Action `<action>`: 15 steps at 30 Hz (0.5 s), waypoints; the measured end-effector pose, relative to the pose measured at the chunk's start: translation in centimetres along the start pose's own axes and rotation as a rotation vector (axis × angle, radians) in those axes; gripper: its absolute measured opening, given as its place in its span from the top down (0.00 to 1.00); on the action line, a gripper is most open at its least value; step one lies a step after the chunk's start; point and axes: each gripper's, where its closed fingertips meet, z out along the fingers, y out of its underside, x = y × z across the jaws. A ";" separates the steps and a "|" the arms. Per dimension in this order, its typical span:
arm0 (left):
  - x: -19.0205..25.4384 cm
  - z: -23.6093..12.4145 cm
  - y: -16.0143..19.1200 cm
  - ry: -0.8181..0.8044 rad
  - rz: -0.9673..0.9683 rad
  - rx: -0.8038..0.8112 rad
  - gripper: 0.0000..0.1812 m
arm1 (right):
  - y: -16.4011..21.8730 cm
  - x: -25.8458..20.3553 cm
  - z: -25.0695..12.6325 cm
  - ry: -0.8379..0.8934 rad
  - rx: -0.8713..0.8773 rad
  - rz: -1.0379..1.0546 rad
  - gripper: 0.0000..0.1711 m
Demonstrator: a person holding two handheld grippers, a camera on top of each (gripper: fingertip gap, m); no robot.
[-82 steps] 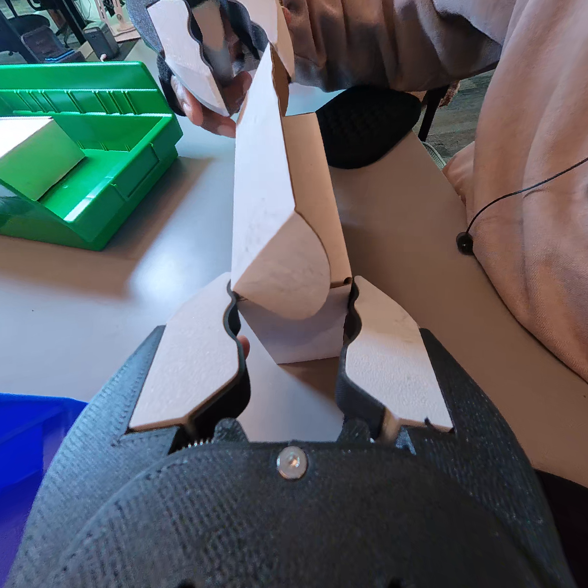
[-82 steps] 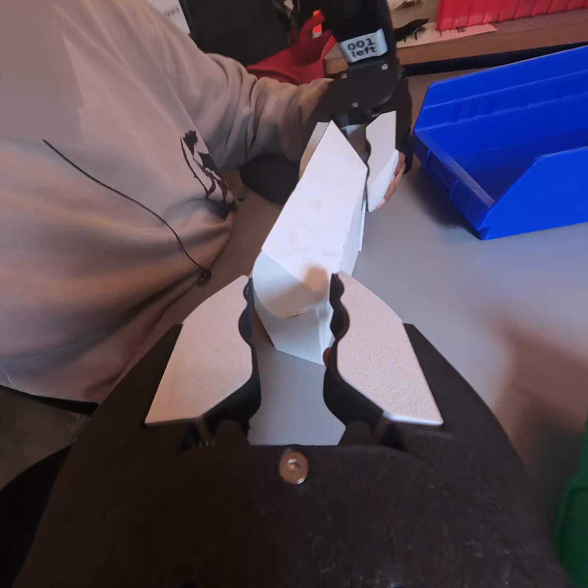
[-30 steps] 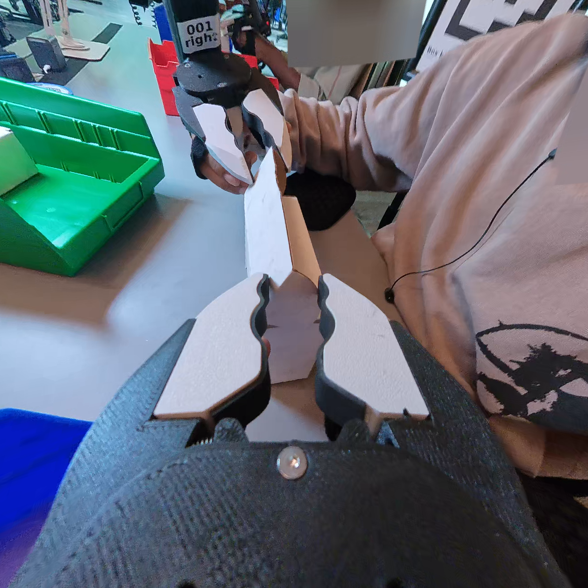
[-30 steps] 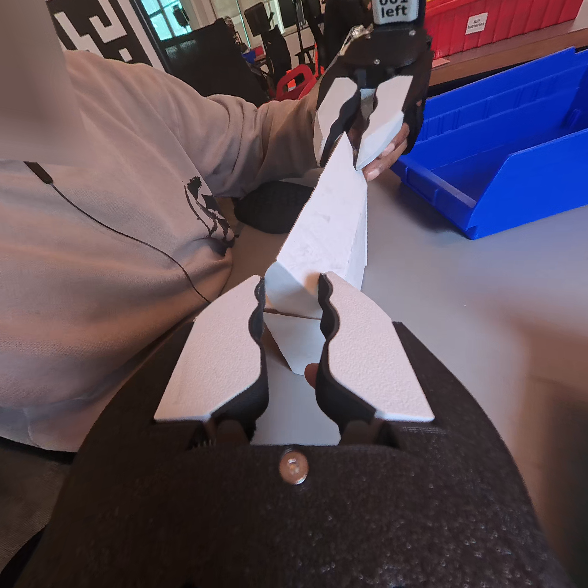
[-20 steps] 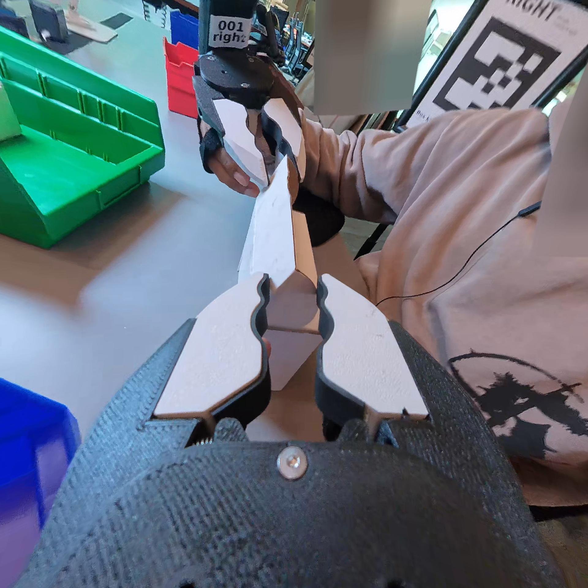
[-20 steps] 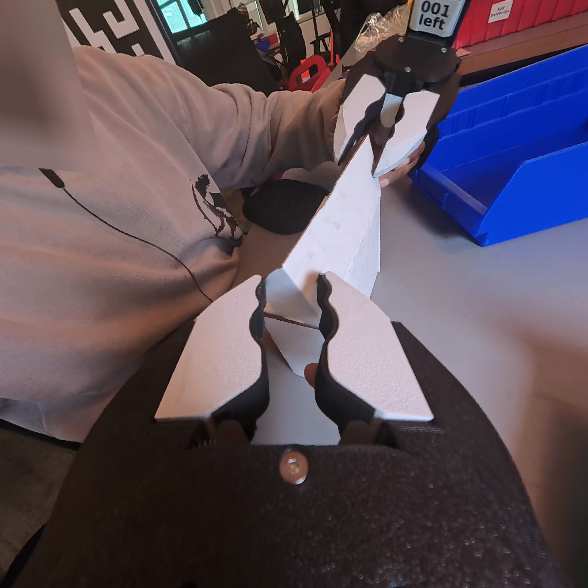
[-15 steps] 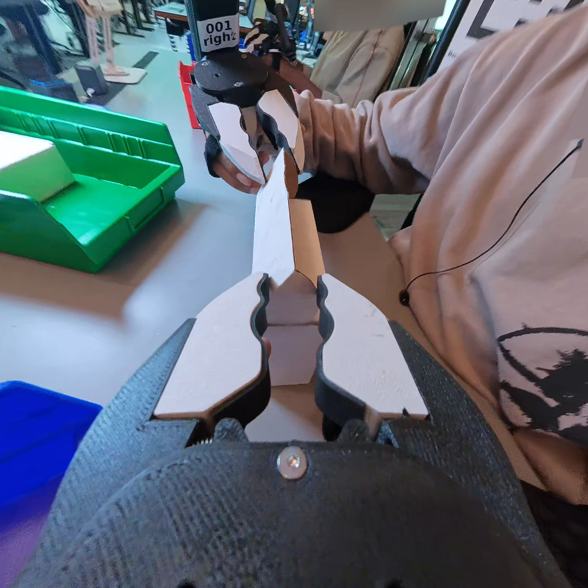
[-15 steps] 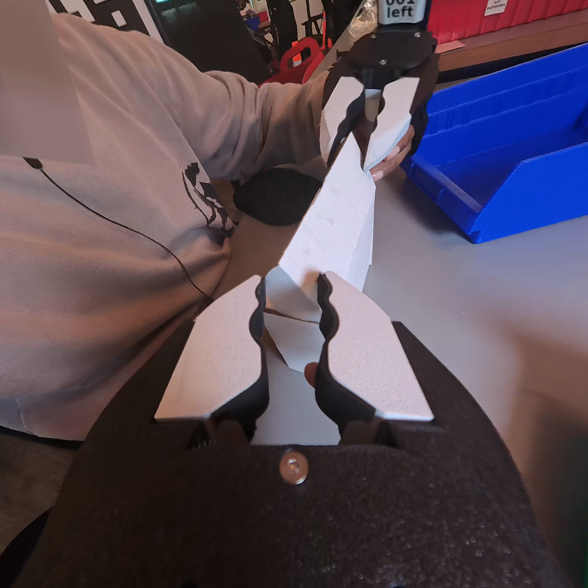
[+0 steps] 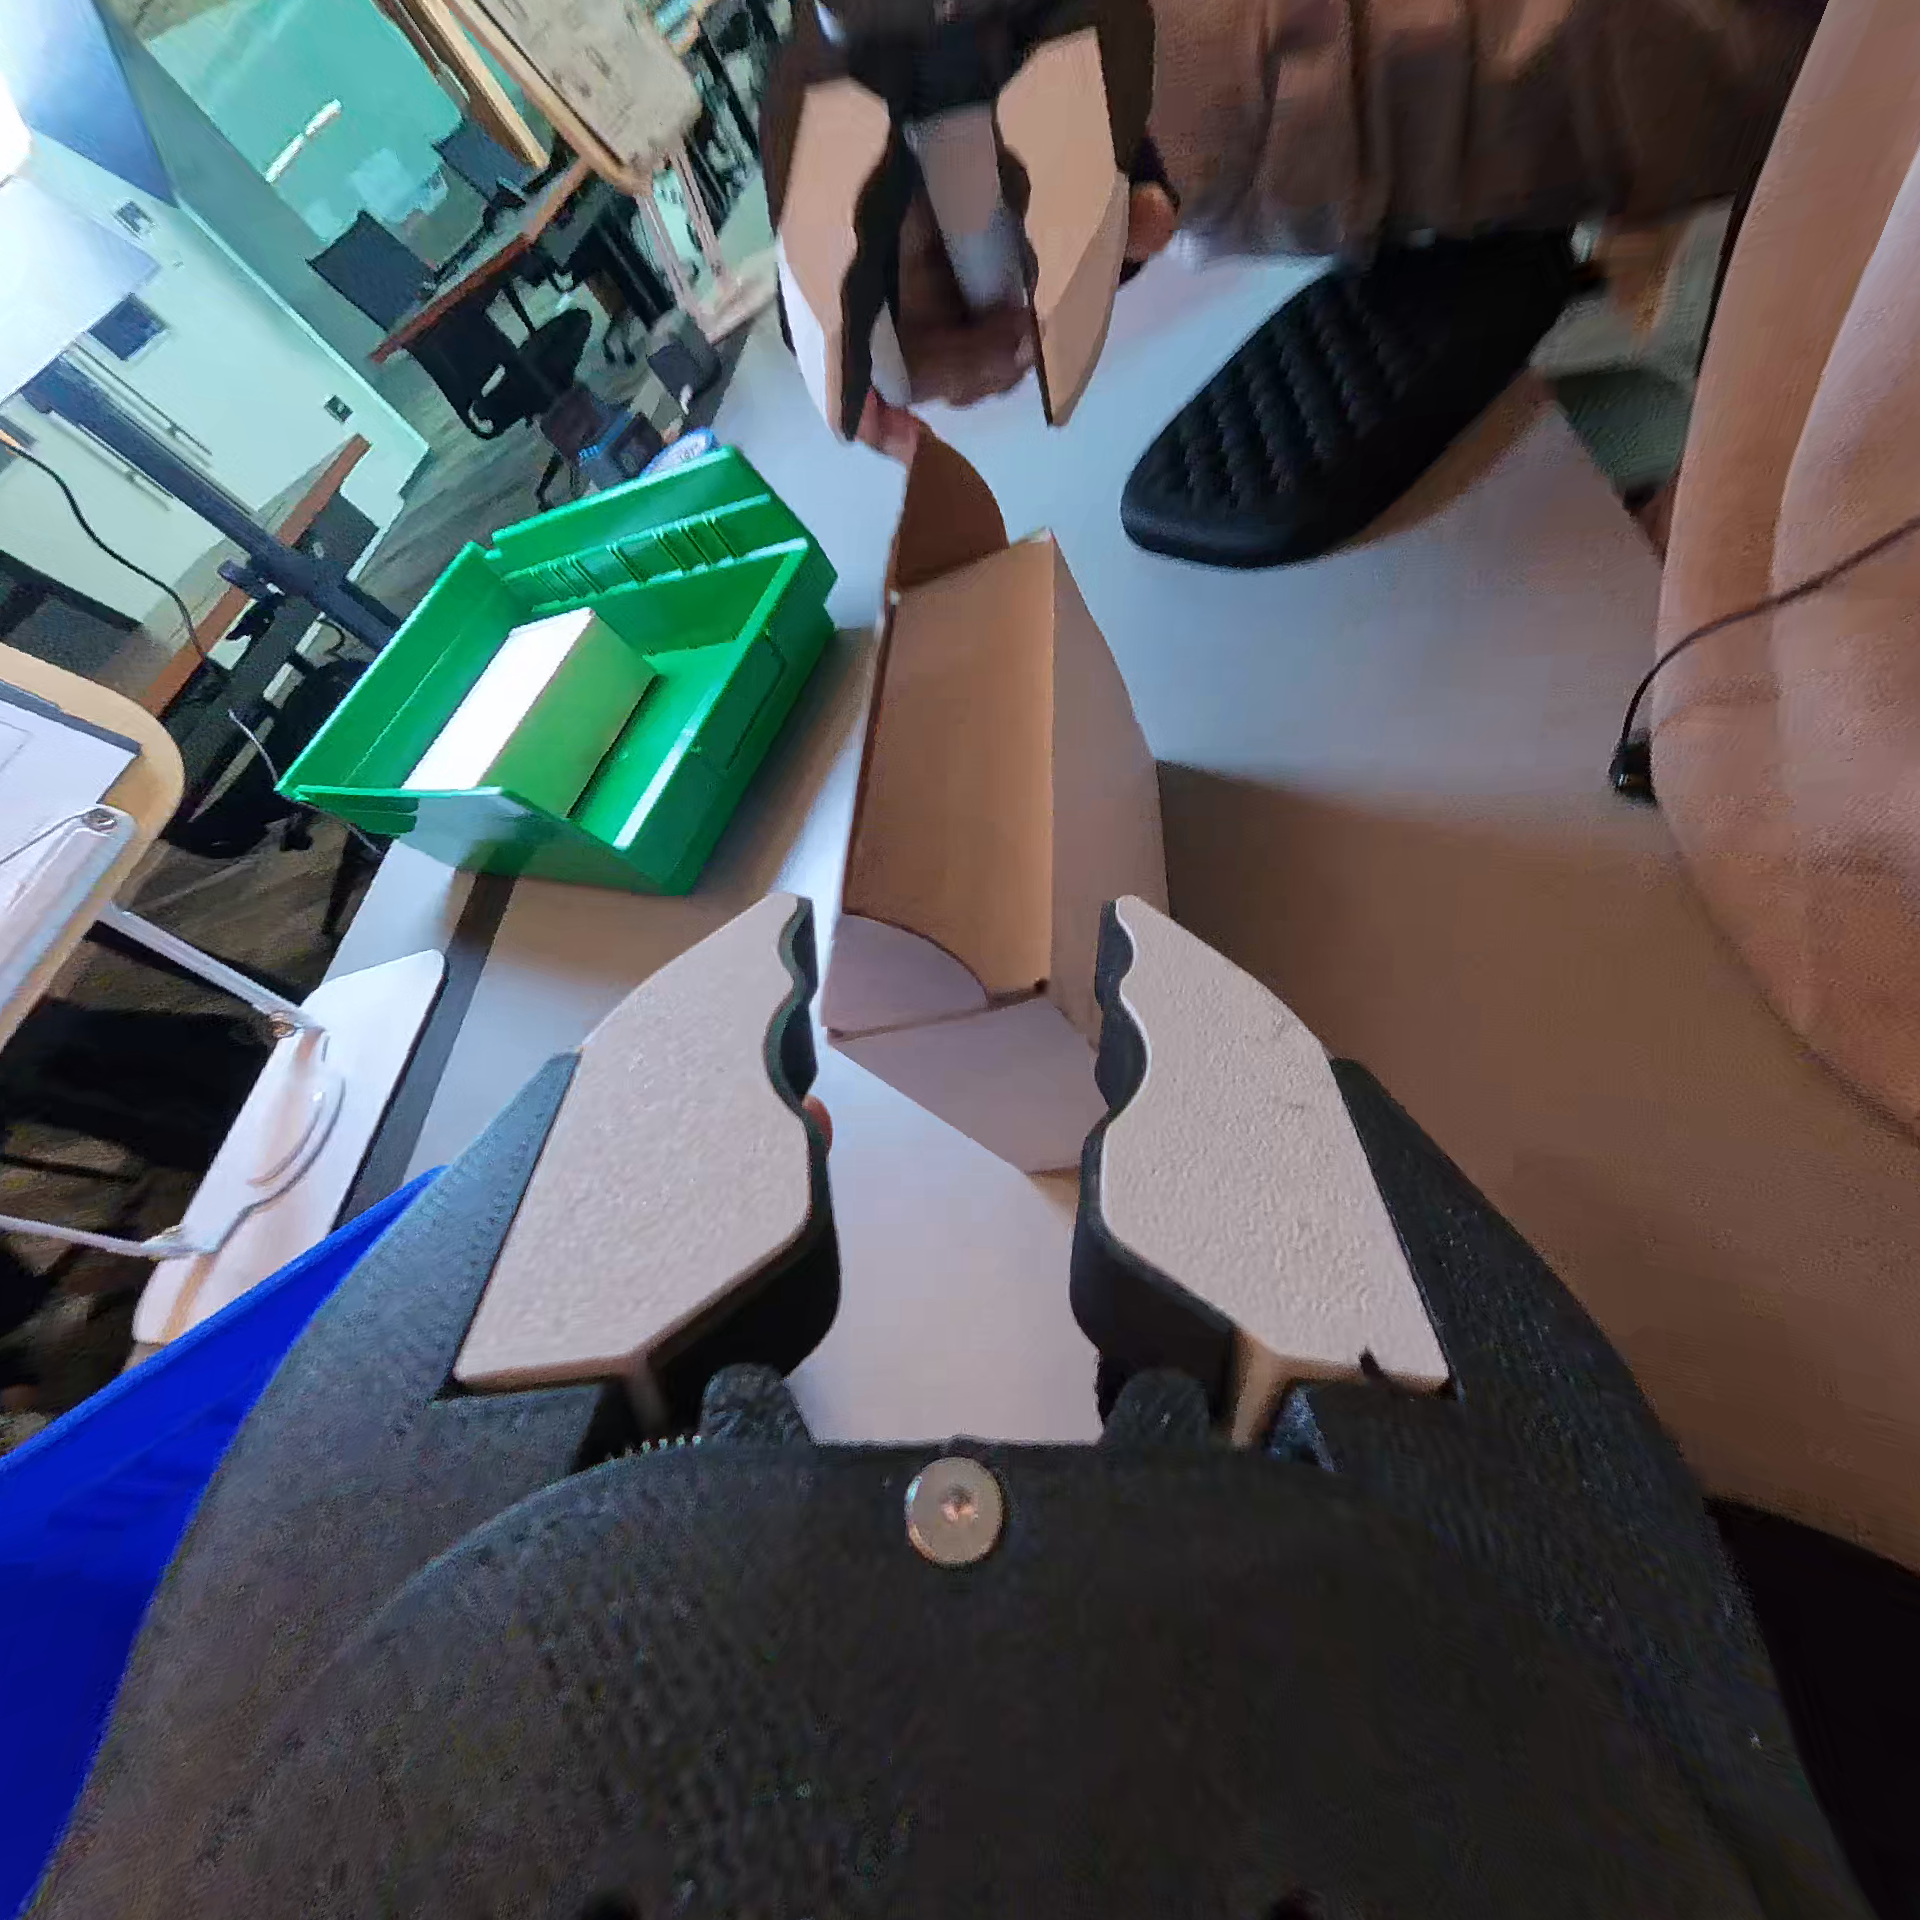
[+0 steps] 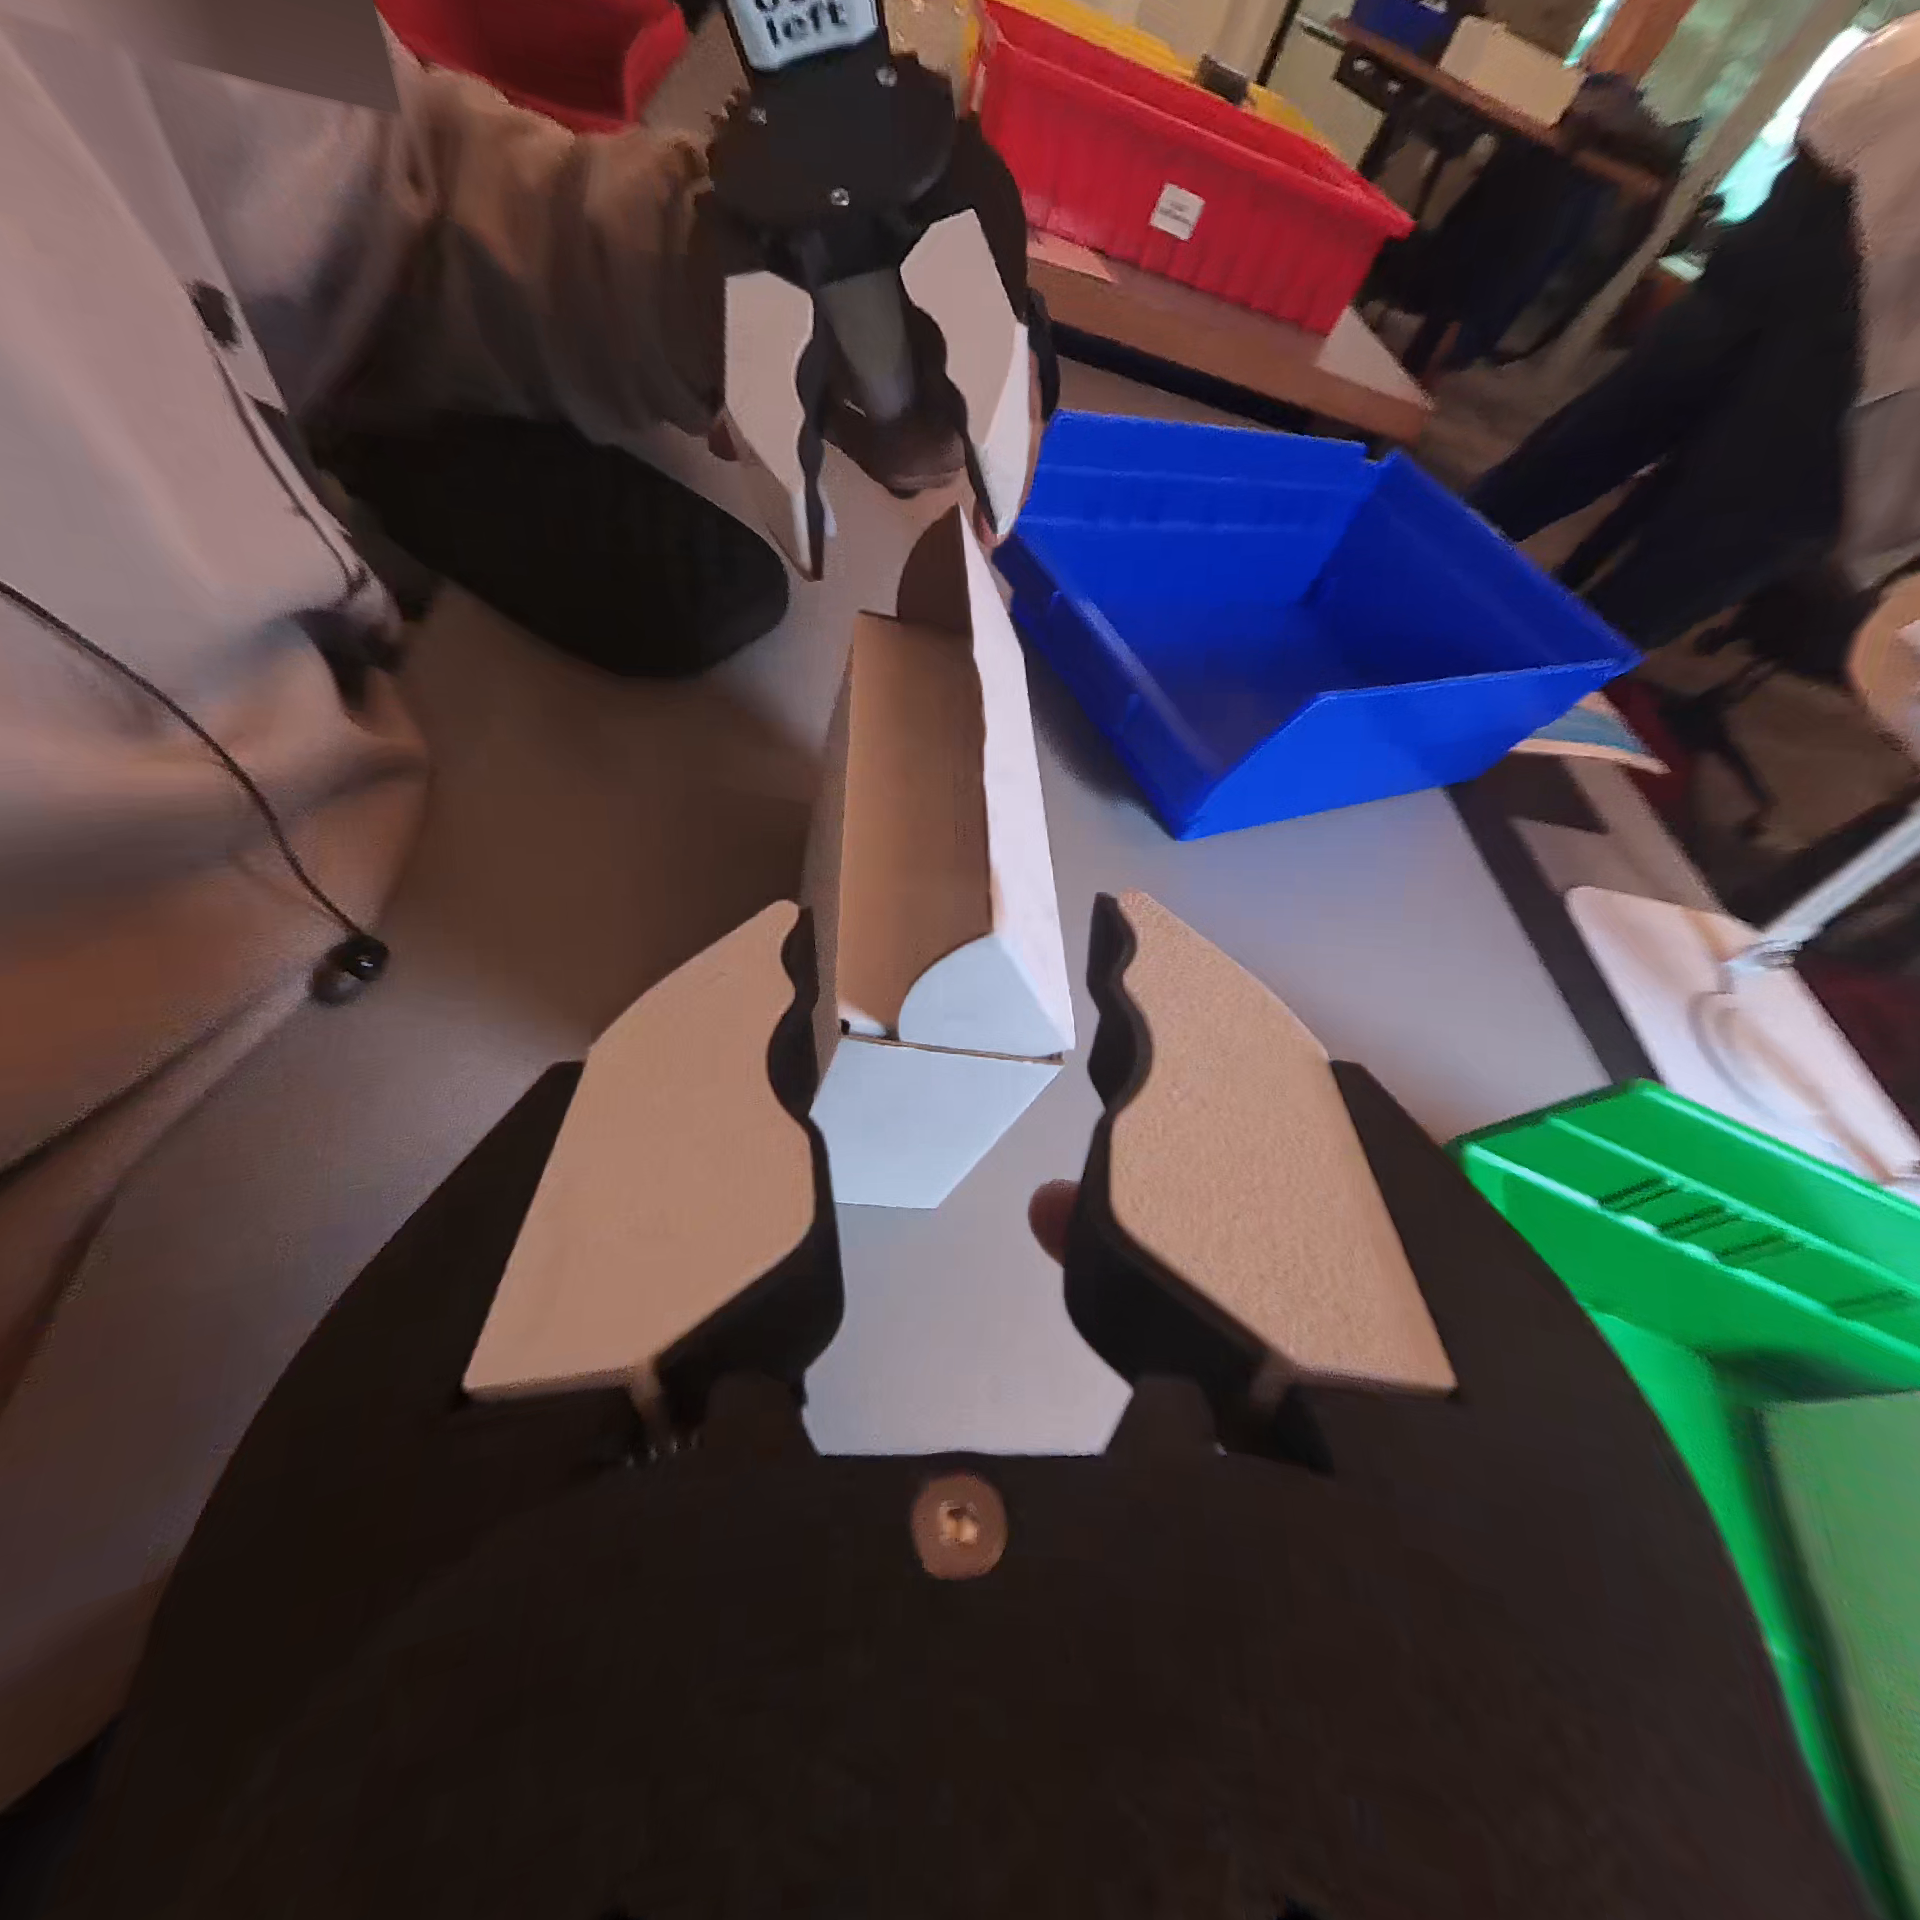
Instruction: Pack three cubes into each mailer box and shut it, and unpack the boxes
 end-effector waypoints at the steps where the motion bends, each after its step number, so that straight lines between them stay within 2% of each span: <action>1: 0.4 0.3 0.3 -0.008 0.028 -0.030 0.70 | 0.2 -0.4 0.3 0.038 -0.030 -0.052 0.71; 4: 0.9 0.5 0.3 -0.034 0.059 -0.057 0.73 | 1.9 -1.5 1.6 0.128 -0.153 -0.202 0.70; 7: 1.8 0.6 0.9 -0.050 0.130 -0.106 0.73 | 2.6 -2.3 1.8 0.183 -0.194 -0.299 0.70; 10: 2.5 1.1 2.0 -0.079 0.189 -0.166 0.75 | 3.6 -3.0 2.2 0.178 -0.241 -0.318 0.69; 15: 2.2 1.4 2.4 -0.179 0.225 -0.160 0.81 | 4.1 -3.1 2.4 0.183 -0.265 -0.323 0.71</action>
